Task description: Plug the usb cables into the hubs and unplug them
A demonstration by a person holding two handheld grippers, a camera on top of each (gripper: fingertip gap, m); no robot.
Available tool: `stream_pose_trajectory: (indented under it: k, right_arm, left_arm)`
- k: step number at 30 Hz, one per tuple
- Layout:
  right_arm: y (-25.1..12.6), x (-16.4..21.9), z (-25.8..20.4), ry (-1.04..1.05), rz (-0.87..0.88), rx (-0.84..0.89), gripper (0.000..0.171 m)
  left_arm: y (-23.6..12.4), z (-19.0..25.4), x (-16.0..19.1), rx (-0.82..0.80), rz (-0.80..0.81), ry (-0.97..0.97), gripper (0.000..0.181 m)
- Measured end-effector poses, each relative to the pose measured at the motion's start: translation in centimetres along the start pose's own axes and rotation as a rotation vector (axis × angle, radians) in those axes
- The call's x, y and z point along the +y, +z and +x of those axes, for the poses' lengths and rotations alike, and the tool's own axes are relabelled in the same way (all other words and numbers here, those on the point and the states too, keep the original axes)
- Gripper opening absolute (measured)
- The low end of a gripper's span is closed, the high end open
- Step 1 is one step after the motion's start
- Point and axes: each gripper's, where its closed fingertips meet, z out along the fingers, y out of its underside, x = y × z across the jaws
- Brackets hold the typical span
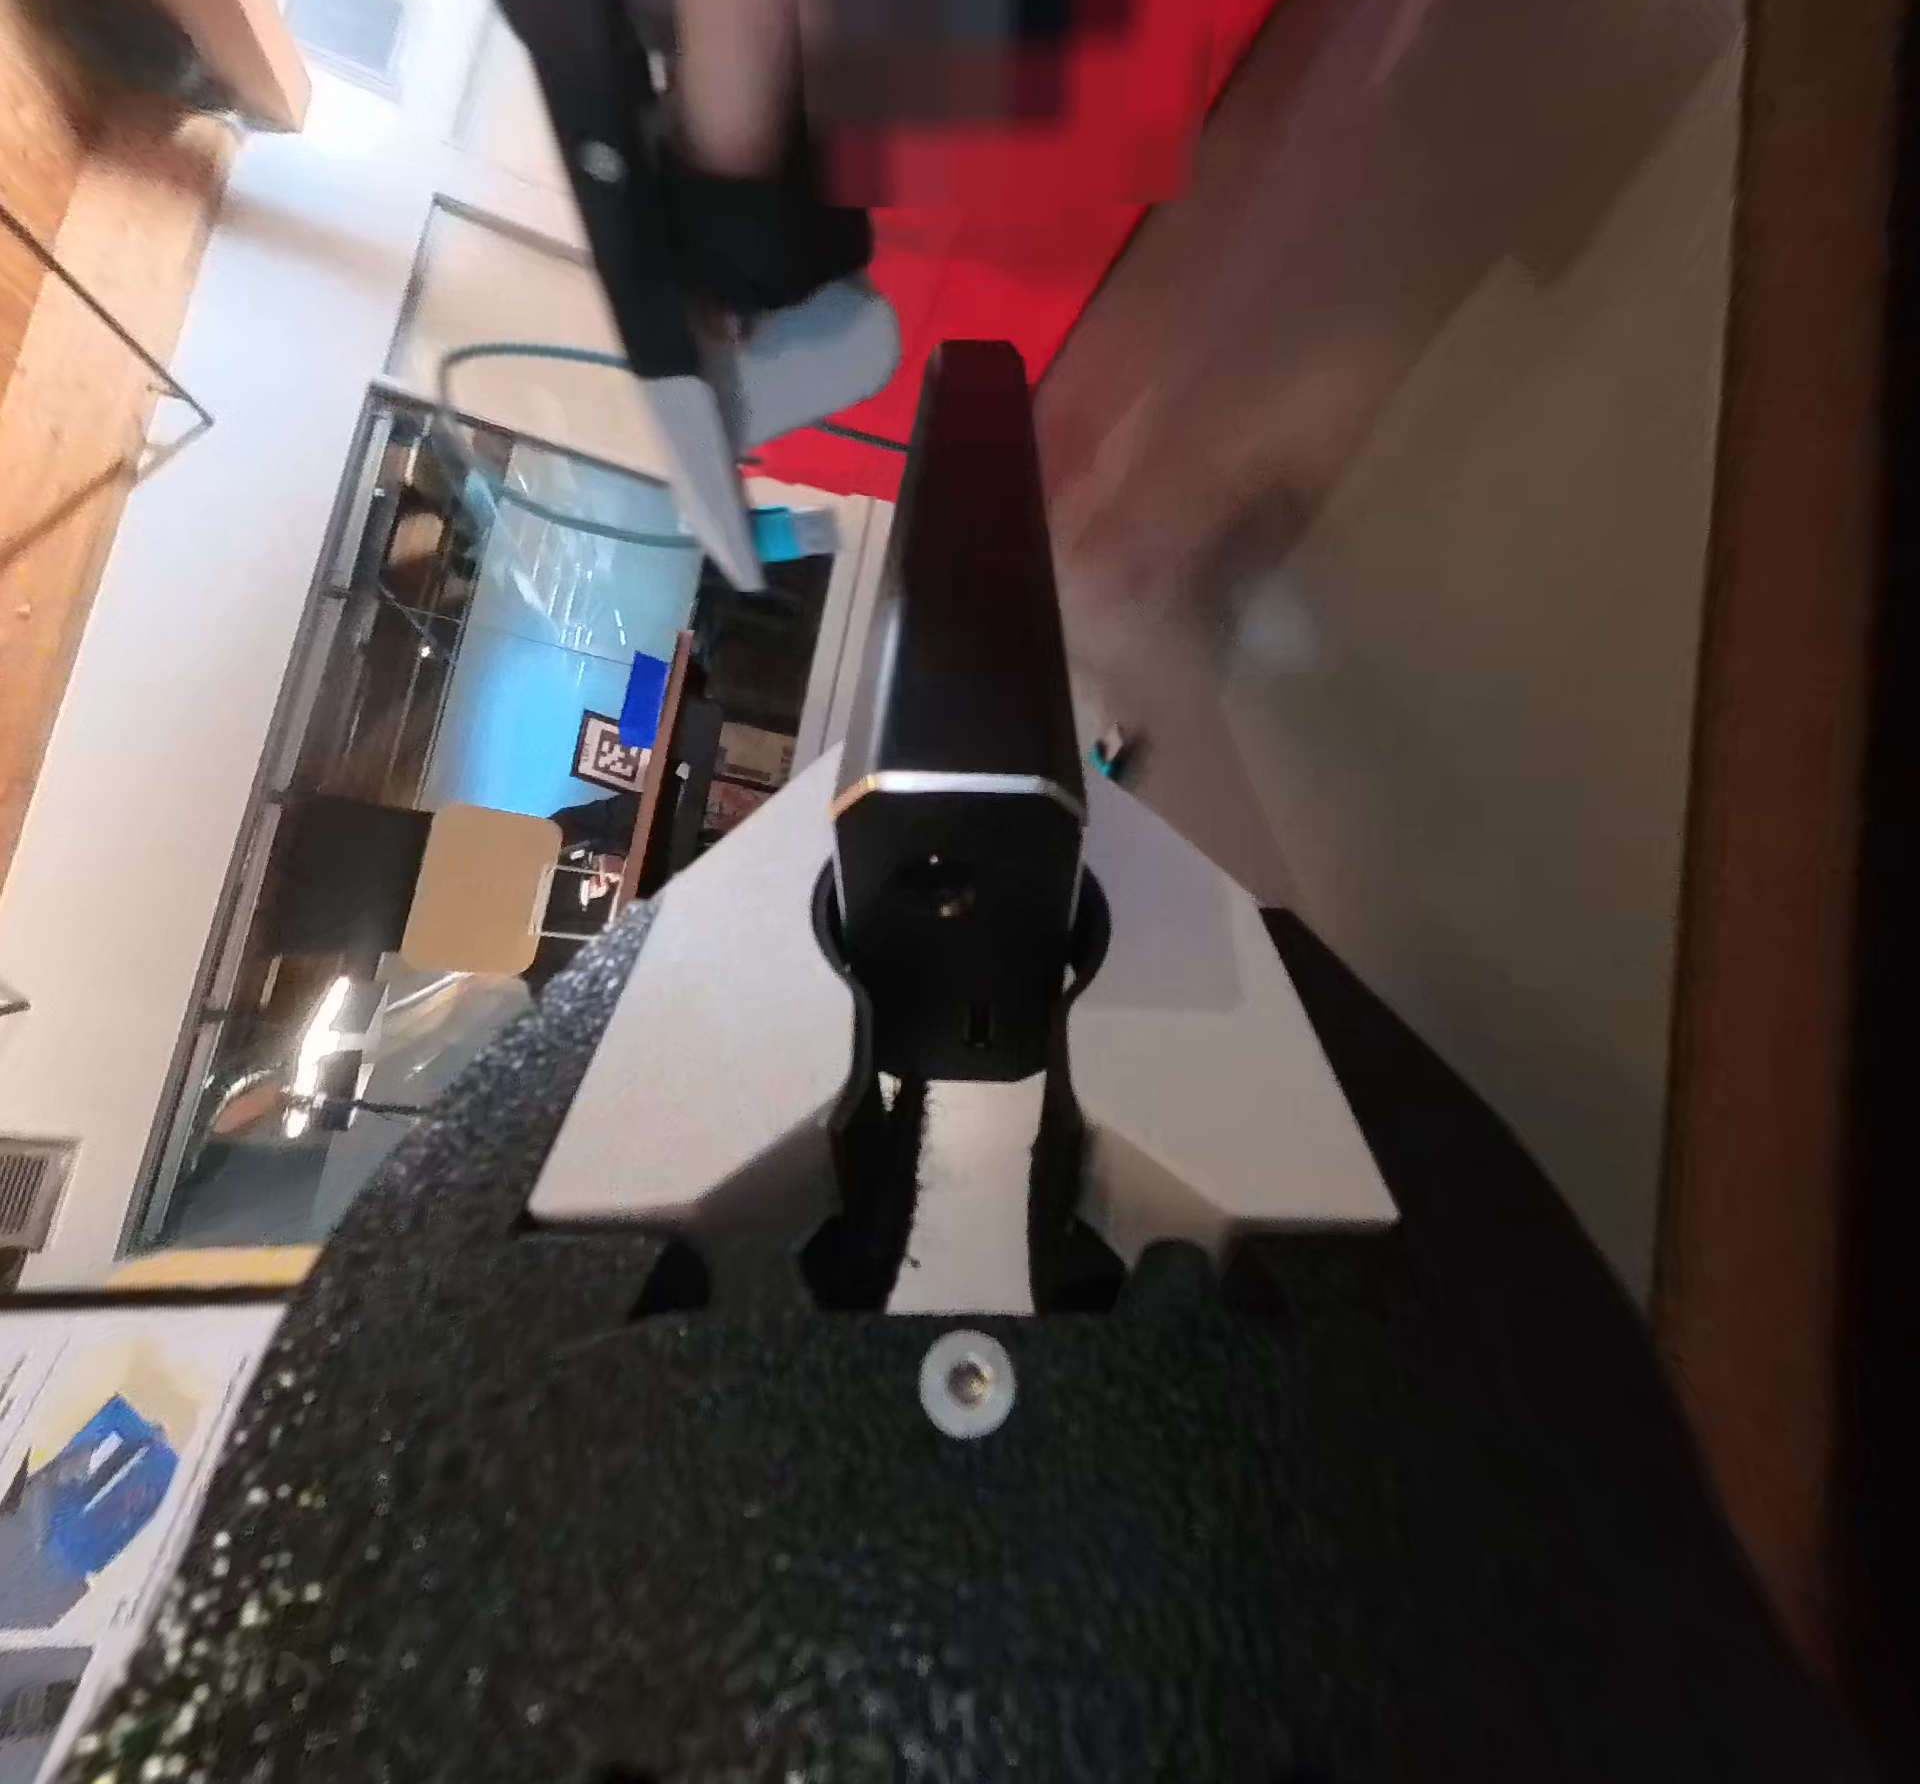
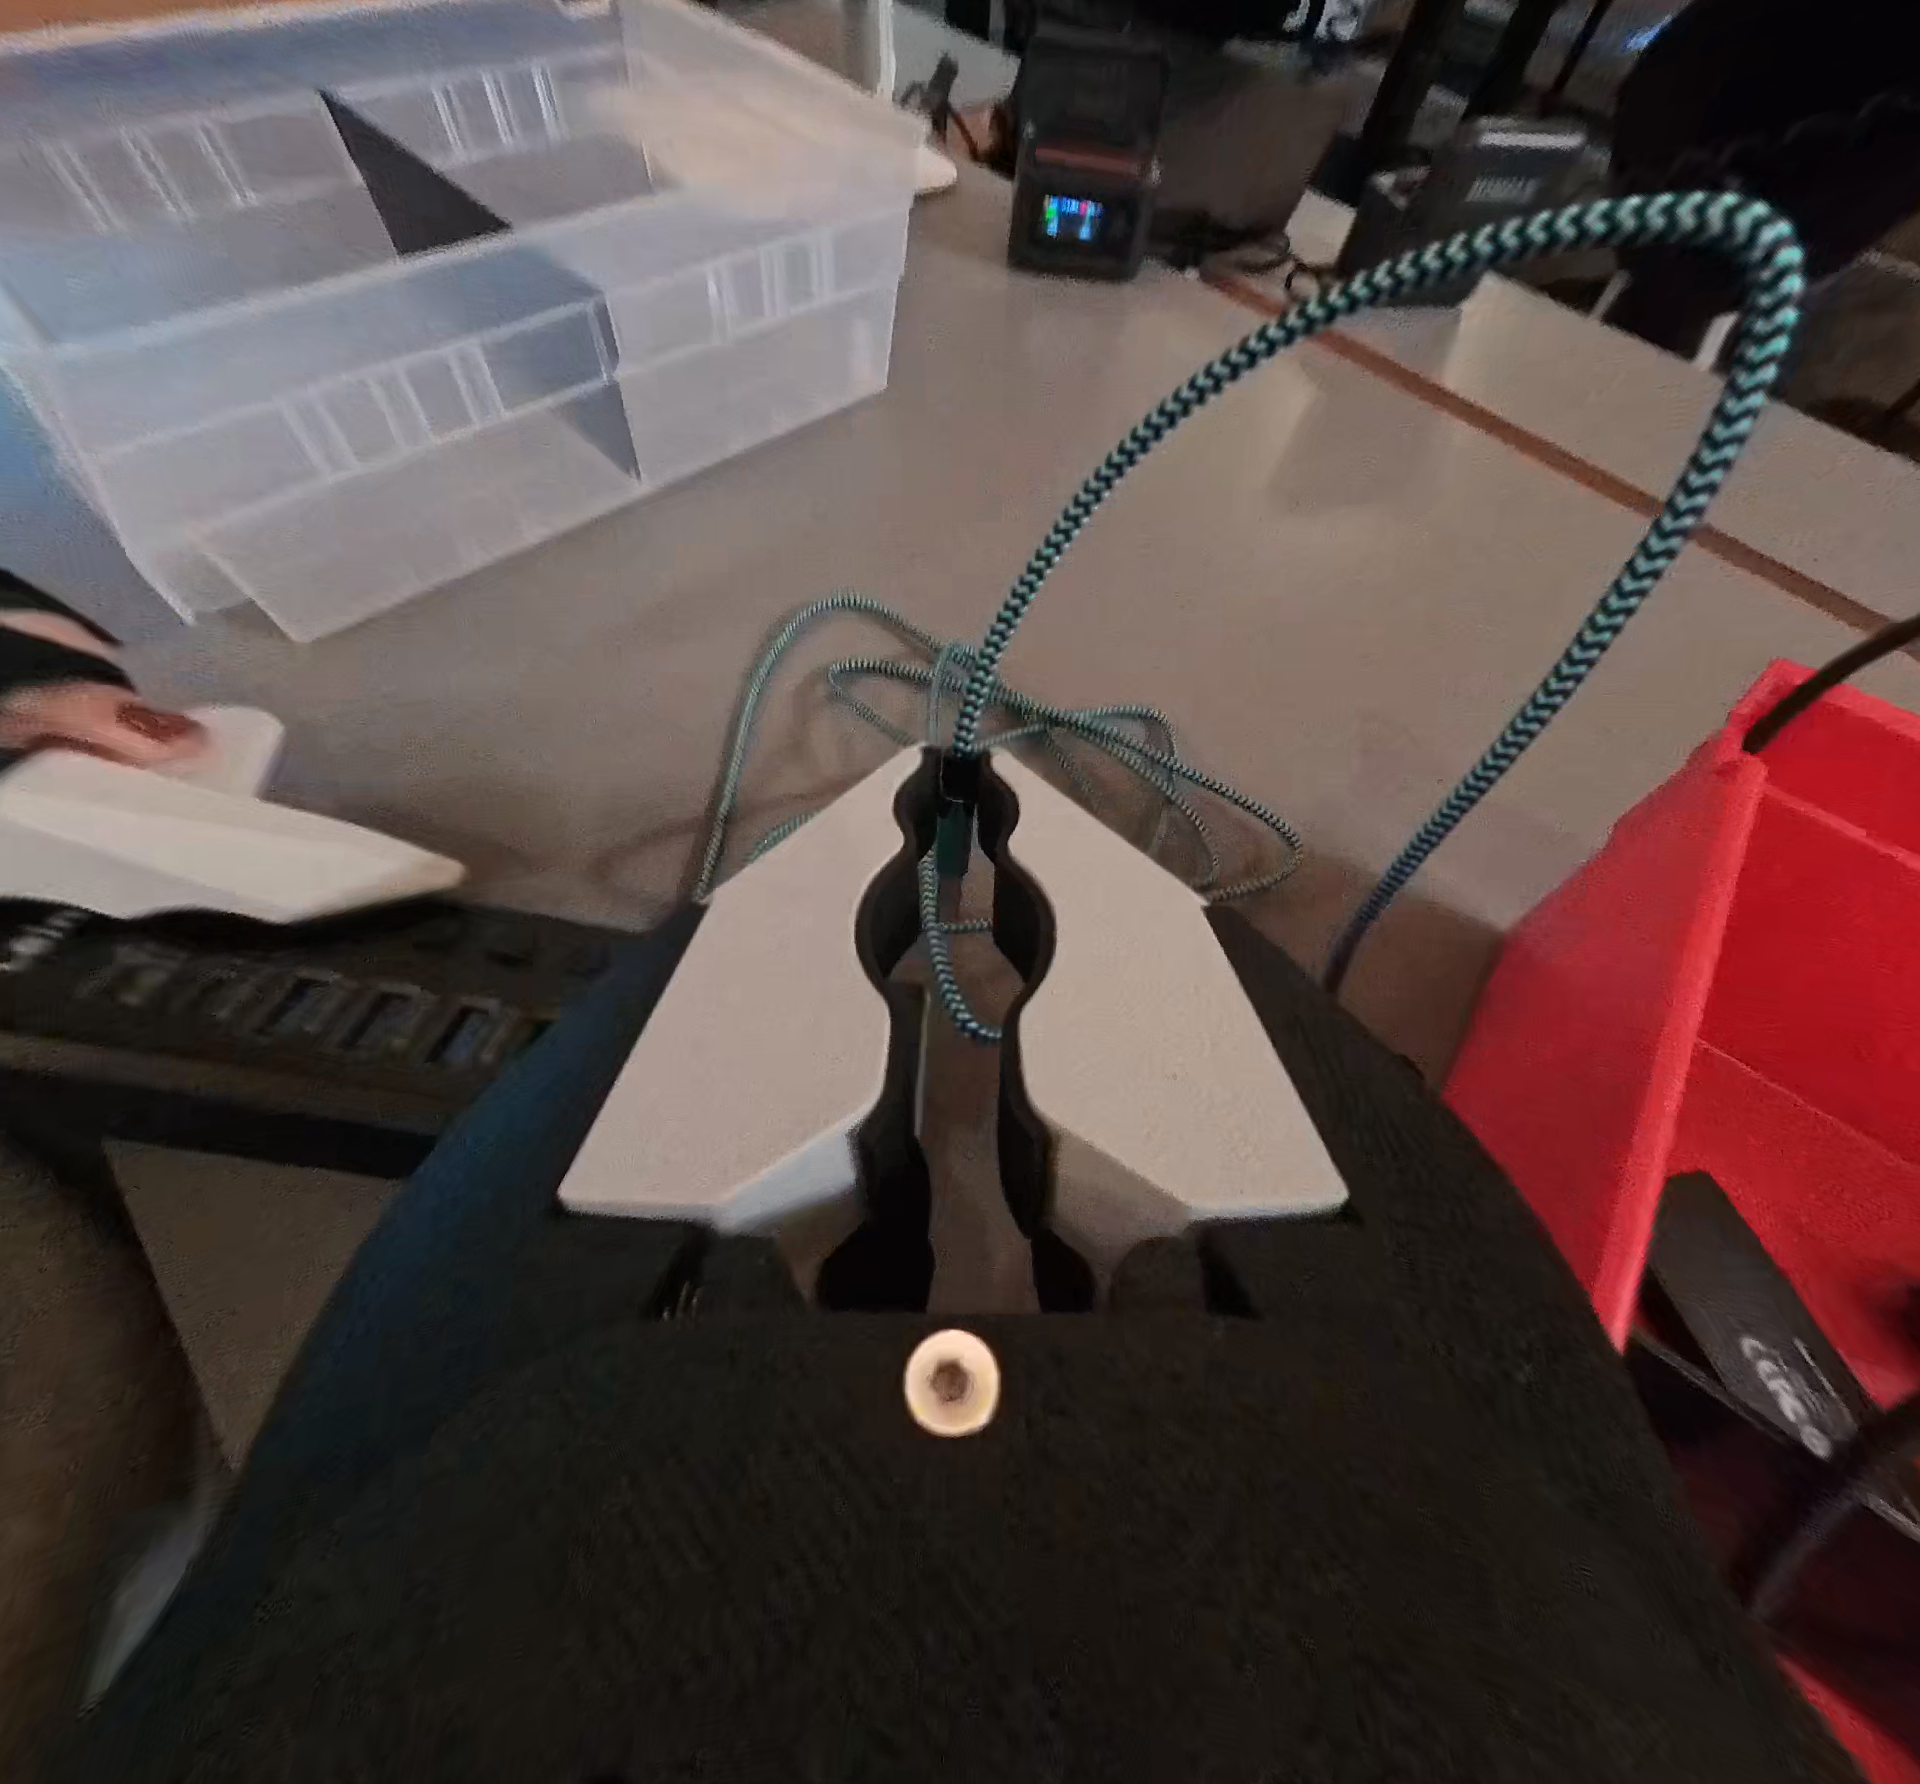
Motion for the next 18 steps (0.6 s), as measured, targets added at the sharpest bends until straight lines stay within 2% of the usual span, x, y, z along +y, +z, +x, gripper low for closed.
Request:
stream_pose_trajectory:
  k: [1,5,8,13,15,18]
  right_arm:
    - [0.2,0.6,-0.2,-0.021,-0.046,-0.004,0.005]
    - [0.4,2.3,-0.8,-0.096,-0.200,-0.004,0.005]
    - [0.0,1.7,-1.3,-0.083,-0.198,-0.011,0.005]
    - [-1.1,0.7,0.9,-0.066,-0.161,0.139,0.007]
    - [-1.2,0.6,0.9,-0.056,-0.164,0.135,0.007]
    - [-0.6,2.4,-0.1,-0.124,-0.280,0.081,0.006]
  left_arm:
    - [-0.6,-0.4,0.1,-0.018,0.000,-0.023,0.028]
    - [-2.0,-1.7,1.7,-0.064,-0.022,-0.158,0.028]
    - [-2.6,-2.1,1.6,-0.042,0.024,-0.257,0.029]
    - [-5.2,-2.3,0.3,0.054,0.203,-0.341,0.027]
    - [-6.0,-3.5,0.4,-0.008,0.226,-0.374,0.027]
    - [-6.7,-6.7,0.7,-0.214,0.225,-0.418,0.027]
